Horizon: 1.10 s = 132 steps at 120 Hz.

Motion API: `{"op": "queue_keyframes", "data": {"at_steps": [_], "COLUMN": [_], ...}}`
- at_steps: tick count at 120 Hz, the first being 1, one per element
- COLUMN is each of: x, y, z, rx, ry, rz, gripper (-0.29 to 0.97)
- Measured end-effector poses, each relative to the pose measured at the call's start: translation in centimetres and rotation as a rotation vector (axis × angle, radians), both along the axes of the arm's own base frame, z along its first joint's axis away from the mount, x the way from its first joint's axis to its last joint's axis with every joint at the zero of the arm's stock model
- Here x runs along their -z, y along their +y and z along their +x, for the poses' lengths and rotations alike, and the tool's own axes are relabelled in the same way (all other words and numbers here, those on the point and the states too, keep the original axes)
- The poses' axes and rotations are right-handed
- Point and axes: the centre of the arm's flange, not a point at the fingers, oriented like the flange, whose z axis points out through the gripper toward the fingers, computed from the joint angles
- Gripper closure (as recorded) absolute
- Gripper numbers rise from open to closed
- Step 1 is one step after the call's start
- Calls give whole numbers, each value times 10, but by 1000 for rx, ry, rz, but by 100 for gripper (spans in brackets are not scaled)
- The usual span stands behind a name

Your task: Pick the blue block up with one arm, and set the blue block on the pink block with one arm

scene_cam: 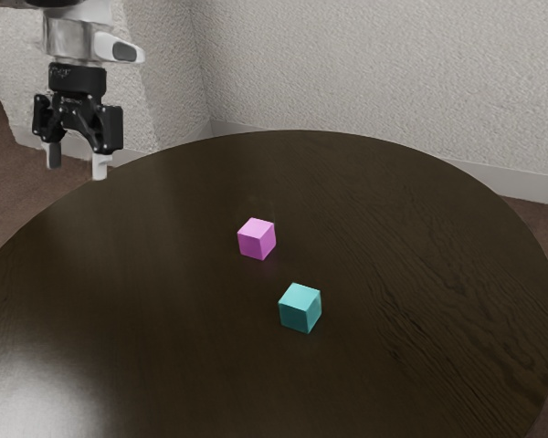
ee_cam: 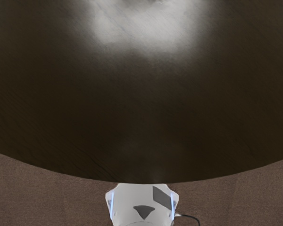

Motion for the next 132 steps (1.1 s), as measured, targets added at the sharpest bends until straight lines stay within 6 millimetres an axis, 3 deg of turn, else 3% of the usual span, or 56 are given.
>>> {"op": "queue_keyframes", "data": {"at_steps": [13,21,32,37,50,60,82,107,132], "x": [-4,4,48,65,105,141,204,246,288], "y": [8,12,10,-6,-82,-124,-172,-195,-203], "z": [27,46,87,103,126,128,127,138,118], "rx": [-16,-26,-35,-17,66,102,94,35,-5], "ry": [-198,-261,-274,-286,-308,-312,-338,-375,-338], "rz": [7,4,-28,-50,-87,-87,-70,-63,-39], "gripper": [2,2,2,2,2,2,2,2,3]}}
